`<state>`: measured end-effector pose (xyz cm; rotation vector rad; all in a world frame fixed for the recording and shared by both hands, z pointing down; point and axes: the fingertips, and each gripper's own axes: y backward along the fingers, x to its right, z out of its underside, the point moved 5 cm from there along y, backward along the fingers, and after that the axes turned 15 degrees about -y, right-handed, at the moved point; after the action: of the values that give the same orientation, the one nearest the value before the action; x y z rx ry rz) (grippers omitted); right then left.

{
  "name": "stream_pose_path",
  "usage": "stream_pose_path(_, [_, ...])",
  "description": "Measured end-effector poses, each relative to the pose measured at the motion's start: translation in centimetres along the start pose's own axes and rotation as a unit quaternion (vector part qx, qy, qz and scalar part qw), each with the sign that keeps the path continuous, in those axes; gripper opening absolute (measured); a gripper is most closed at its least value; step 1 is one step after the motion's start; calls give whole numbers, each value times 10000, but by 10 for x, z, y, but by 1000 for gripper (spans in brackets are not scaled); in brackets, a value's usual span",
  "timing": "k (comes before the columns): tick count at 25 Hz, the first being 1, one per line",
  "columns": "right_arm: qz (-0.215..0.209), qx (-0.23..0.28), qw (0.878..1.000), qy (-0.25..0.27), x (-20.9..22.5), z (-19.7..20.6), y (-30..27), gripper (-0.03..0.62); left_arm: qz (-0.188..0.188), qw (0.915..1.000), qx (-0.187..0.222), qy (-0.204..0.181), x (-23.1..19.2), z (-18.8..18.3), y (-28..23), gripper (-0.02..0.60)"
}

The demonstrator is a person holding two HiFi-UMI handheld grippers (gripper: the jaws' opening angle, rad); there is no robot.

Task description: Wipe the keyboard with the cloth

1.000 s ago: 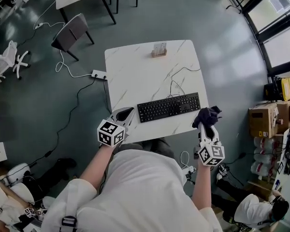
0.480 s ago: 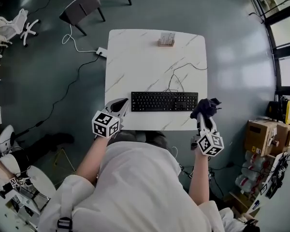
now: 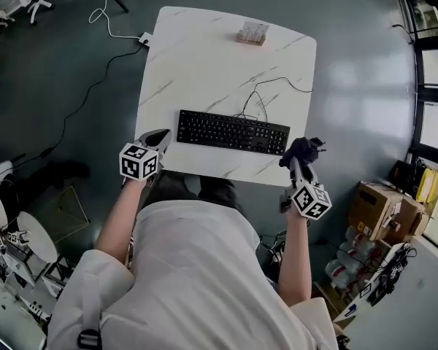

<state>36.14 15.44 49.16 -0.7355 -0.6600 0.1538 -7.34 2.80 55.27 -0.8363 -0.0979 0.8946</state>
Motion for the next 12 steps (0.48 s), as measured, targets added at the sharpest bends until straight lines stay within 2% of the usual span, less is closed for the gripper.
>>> stream_pose_path(6, [248,-519,9983,9,45,19,-27,98,-126,9986,-418,287,-3,36,-14,6])
stream_pose_path(12, [408,-1164,9909,539,81,29,-58,97,-232,9916,-833,962,-8,76,-41,6])
